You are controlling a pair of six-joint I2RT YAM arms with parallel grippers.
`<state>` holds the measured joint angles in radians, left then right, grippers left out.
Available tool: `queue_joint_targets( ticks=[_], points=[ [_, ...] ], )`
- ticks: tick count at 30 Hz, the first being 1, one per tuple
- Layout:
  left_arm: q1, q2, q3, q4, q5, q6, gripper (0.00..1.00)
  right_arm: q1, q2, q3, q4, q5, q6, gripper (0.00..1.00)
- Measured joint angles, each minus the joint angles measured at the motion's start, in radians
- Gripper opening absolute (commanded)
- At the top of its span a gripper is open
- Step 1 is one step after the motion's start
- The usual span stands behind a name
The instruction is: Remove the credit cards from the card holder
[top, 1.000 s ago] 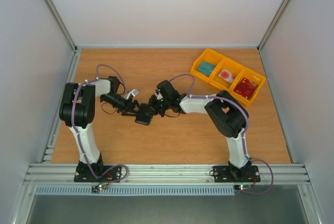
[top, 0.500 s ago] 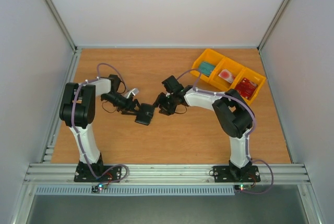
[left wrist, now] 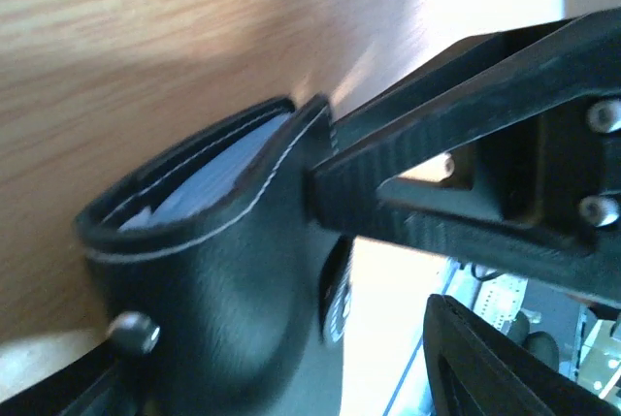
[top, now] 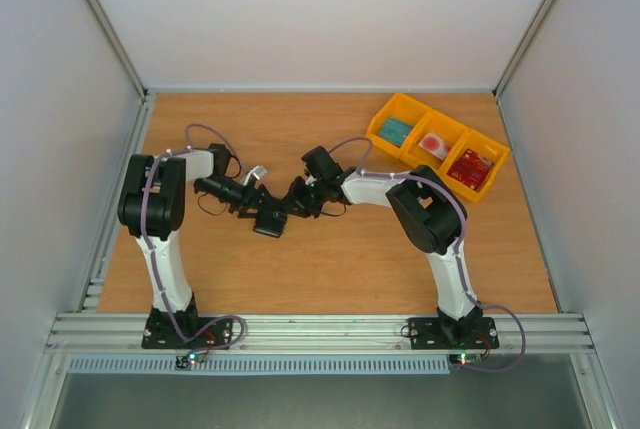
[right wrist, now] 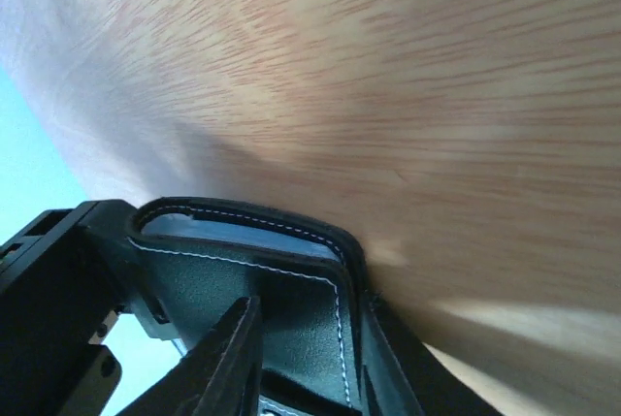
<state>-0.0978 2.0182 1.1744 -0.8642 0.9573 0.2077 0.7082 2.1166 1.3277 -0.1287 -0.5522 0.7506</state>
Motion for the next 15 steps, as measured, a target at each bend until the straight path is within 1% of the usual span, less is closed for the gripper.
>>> queue_joint_targets(
  ticks=[2,3,5,6,9,10,11,14,15],
  points=[
    [0.0,0.01,0.004,0.021,0.027,-0.021,0.65,0.001,0.015,-0.003,0.044,-0.019,0.016,0.16],
    [0.0,0.011,0.003,0.032,0.031,-0.027,0.65,0.001,0.021,-0.006,0.074,-0.033,0.028,0.14],
    [0.0,0.002,-0.006,0.078,0.039,-0.047,0.61,0.0,0.026,-0.015,0.134,-0.05,0.05,0.14],
    [-0.001,-0.008,-0.018,0.1,0.037,-0.051,0.57,0.0,0.026,-0.02,0.157,-0.052,0.056,0.14],
    [-0.003,-0.045,-0.061,0.168,0.021,-0.066,0.34,0.0,0.026,-0.035,0.225,-0.068,0.071,0.15],
    [-0.003,-0.048,-0.064,0.173,0.021,-0.065,0.29,0.0,0.025,-0.037,0.234,-0.07,0.071,0.15],
    [-0.003,-0.058,-0.07,0.179,0.016,-0.063,0.26,0.0,0.023,-0.042,0.242,-0.072,0.071,0.15],
    [0.001,-0.083,-0.081,0.182,0.014,-0.065,0.23,-0.008,-0.01,-0.086,0.278,-0.074,0.071,0.15],
    [0.004,-0.091,-0.084,0.18,0.025,-0.063,0.17,-0.011,-0.029,-0.1,0.283,-0.073,0.069,0.16]
  ],
)
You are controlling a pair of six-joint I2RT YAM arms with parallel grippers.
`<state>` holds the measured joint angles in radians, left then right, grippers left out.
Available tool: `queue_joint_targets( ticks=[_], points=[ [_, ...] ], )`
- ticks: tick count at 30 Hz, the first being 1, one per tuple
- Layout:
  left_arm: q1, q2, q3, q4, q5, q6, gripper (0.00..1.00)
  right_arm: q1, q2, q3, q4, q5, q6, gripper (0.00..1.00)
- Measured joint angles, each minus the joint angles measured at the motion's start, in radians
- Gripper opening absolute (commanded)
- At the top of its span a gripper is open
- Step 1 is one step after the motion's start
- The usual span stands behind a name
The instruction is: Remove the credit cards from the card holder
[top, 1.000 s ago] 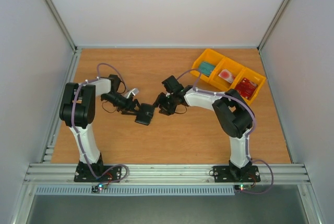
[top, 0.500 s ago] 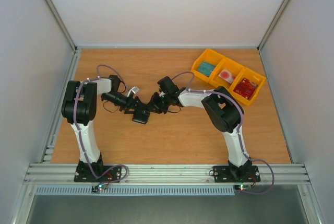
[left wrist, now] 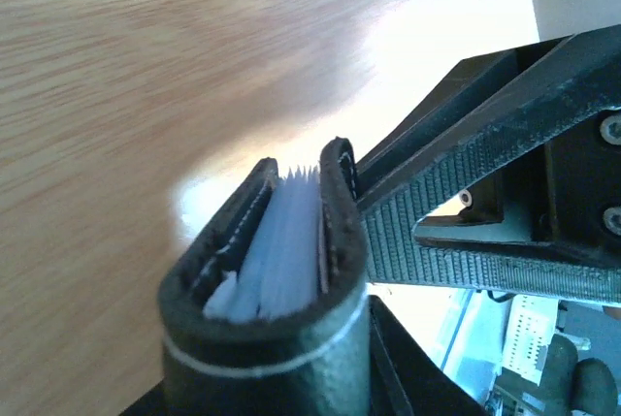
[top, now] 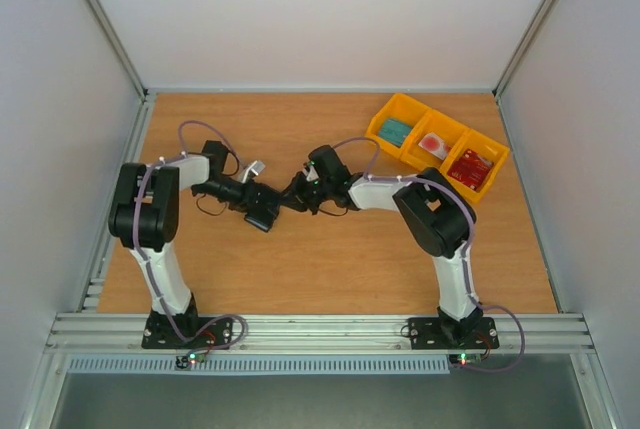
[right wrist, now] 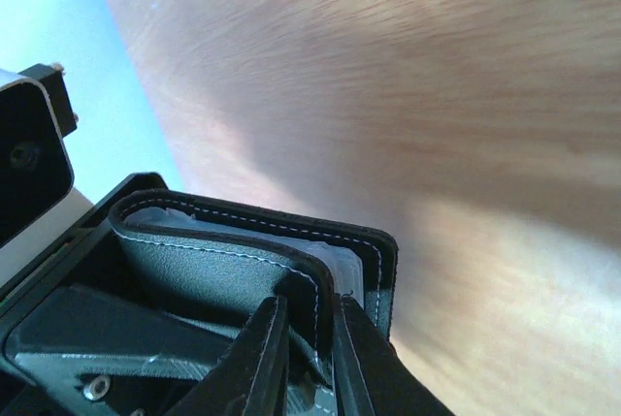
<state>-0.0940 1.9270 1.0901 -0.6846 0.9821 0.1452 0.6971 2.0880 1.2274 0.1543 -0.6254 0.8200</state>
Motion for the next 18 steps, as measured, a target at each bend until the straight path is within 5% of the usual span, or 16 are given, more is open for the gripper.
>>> queue_joint_targets(
  ticks=[2,10,15,18],
  points=[
    [0.003,-0.027,-0.001,-0.01,0.014,0.012,0.03,-0.006,-0.035,-0.018,-0.002,0.005,-0.011,0.2],
    [0.014,-0.134,0.087,-0.106,0.01,0.024,0.0,-0.058,-0.193,-0.033,-0.123,0.016,-0.209,0.47],
    [0.015,-0.131,0.459,-0.332,-0.007,0.027,0.0,-0.081,-0.449,0.035,-0.405,0.175,-0.555,0.62],
    [0.012,-0.149,0.706,-0.402,-0.008,0.031,0.0,-0.079,-0.612,0.092,-0.461,0.232,-0.729,0.9]
  ],
)
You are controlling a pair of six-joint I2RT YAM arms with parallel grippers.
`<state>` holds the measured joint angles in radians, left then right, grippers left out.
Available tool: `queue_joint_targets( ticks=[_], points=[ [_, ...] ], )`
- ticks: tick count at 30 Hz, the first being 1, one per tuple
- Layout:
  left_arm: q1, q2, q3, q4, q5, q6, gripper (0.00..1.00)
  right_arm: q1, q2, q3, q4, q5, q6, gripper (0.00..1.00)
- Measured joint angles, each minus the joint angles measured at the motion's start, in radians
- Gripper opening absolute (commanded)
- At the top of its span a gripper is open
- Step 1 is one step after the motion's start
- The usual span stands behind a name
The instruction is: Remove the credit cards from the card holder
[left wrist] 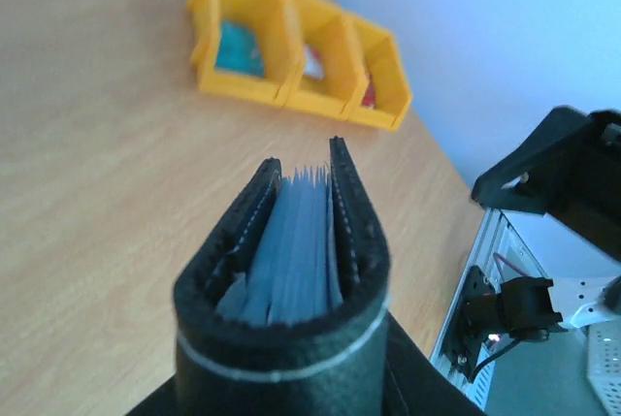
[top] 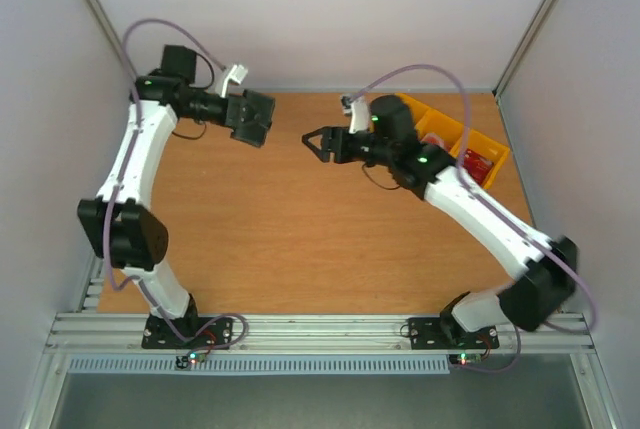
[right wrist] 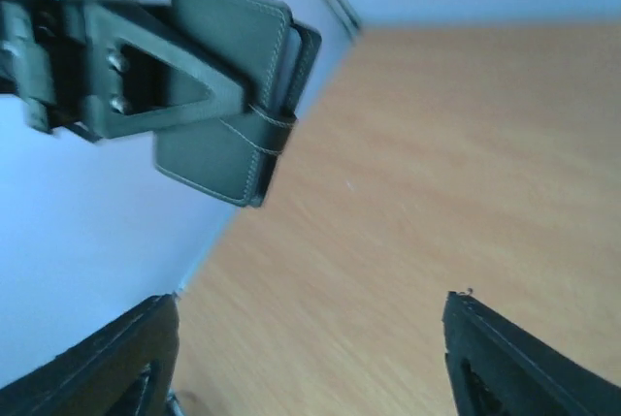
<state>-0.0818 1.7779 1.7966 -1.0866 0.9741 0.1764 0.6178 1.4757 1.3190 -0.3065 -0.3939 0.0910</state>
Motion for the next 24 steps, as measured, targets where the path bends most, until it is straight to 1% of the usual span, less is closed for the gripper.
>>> queue_joint_targets(
  ticks=[1,2,4,6,8,10,13,16,19,20,22,24],
  points=[
    [-0.001,-0.024,0.054,-0.011,-0.001,0.0,0.0,0.001,-0.056,0.011,-0.001,0.008,-0.051,0.97],
    [-0.002,-0.061,0.082,-0.021,-0.002,-0.001,0.0,0.002,-0.099,0.016,0.002,0.009,-0.077,0.98],
    [-0.007,-0.154,0.09,-0.032,0.0,-0.004,0.0,0.008,-0.185,0.021,0.024,0.004,-0.166,0.99],
    [-0.012,-0.267,0.058,-0.021,0.01,-0.004,0.0,0.029,-0.235,0.032,0.046,-0.017,-0.233,0.99],
    [-0.021,-0.394,-0.01,0.023,0.023,-0.01,0.0,0.058,-0.238,0.059,0.055,-0.034,-0.282,0.98],
    [-0.034,-0.514,-0.1,0.118,0.033,-0.039,0.0,0.093,-0.216,0.089,0.055,-0.058,-0.329,0.98],
    [-0.069,-0.669,-0.264,0.356,0.043,-0.156,0.0,0.124,-0.183,0.101,0.059,-0.116,-0.361,0.98],
    [-0.112,-0.733,-0.34,0.531,0.051,-0.279,0.0,0.13,-0.162,0.101,0.062,-0.211,-0.366,0.97],
    [-0.143,-0.763,-0.413,0.715,0.051,-0.388,0.0,0.135,-0.16,0.101,0.085,-0.303,-0.365,0.96],
    [-0.145,-0.766,-0.435,0.754,0.051,-0.414,0.0,0.142,-0.16,0.101,0.098,-0.33,-0.366,0.95],
    [-0.15,-0.766,-0.487,0.84,0.05,-0.47,0.0,0.16,-0.157,0.103,0.114,-0.373,-0.367,0.9],
    [-0.155,-0.766,-0.522,0.891,0.048,-0.514,0.0,0.176,-0.143,0.117,0.121,-0.395,-0.37,0.78]
  ],
)
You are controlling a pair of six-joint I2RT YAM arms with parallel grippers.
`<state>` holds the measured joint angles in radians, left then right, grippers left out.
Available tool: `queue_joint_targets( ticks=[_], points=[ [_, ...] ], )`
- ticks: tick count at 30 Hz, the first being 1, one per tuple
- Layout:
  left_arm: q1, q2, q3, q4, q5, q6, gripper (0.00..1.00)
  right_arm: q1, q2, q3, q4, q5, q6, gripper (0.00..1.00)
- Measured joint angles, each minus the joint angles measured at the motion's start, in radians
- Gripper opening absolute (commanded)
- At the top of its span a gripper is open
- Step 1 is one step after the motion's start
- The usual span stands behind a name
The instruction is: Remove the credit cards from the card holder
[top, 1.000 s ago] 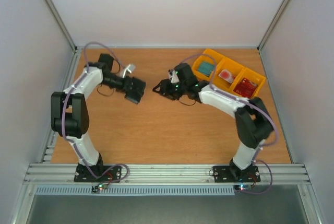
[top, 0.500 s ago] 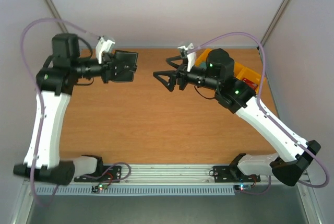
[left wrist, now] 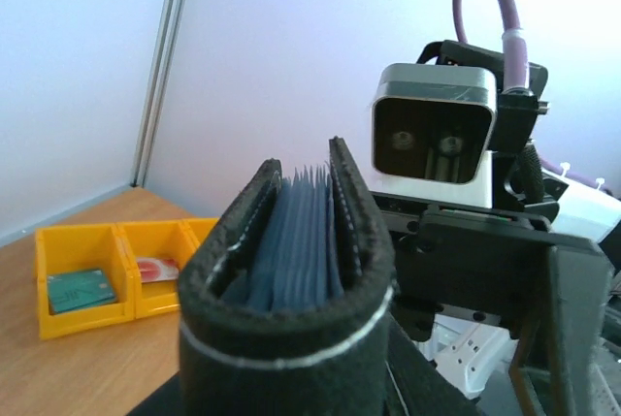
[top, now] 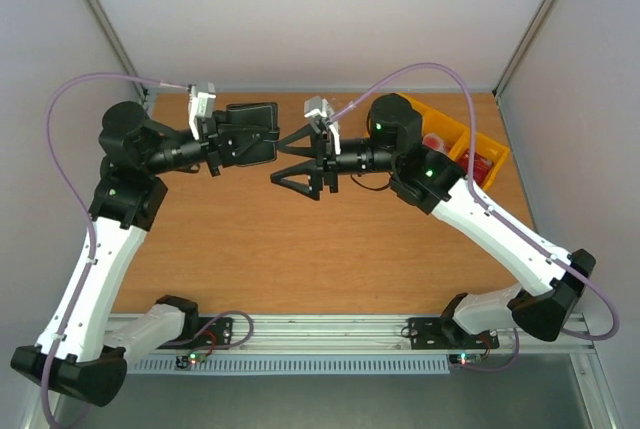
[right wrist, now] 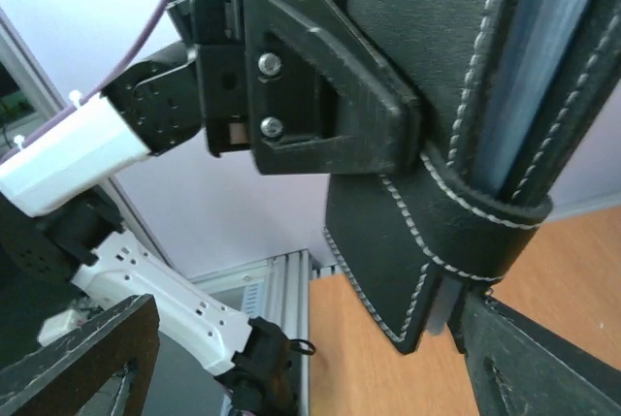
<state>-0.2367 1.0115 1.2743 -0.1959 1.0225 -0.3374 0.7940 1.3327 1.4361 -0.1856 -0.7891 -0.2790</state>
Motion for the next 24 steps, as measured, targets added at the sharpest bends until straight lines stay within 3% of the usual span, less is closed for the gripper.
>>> queue_joint_targets(
  ticks=[4,6,11,16,20,23,24],
  points=[
    [-0.018,-0.015,-0.046,0.094,-0.009,-0.072,0.0,0.0,0.053,0.043,0.002,-0.005,-0.002,0.6],
    [-0.026,-0.026,-0.055,0.126,-0.009,-0.102,0.0,-0.004,0.071,0.06,0.006,-0.008,-0.001,0.56],
    [-0.055,-0.051,-0.084,0.243,0.022,-0.169,0.0,0.011,0.082,0.068,0.001,-0.026,-0.019,0.75],
    [-0.071,-0.074,-0.125,0.312,0.057,-0.209,0.0,0.002,0.088,0.07,-0.044,-0.005,-0.068,0.77],
    [-0.073,-0.077,-0.148,0.341,0.068,-0.229,0.0,-0.006,0.086,0.072,-0.065,-0.014,-0.098,0.96],
    [-0.073,-0.078,-0.158,0.352,0.079,-0.235,0.0,-0.011,0.086,0.084,-0.095,-0.021,-0.125,0.95],
    [-0.074,-0.08,-0.162,0.355,0.079,-0.235,0.0,-0.01,0.086,0.088,-0.101,-0.026,-0.132,0.88]
  ],
)
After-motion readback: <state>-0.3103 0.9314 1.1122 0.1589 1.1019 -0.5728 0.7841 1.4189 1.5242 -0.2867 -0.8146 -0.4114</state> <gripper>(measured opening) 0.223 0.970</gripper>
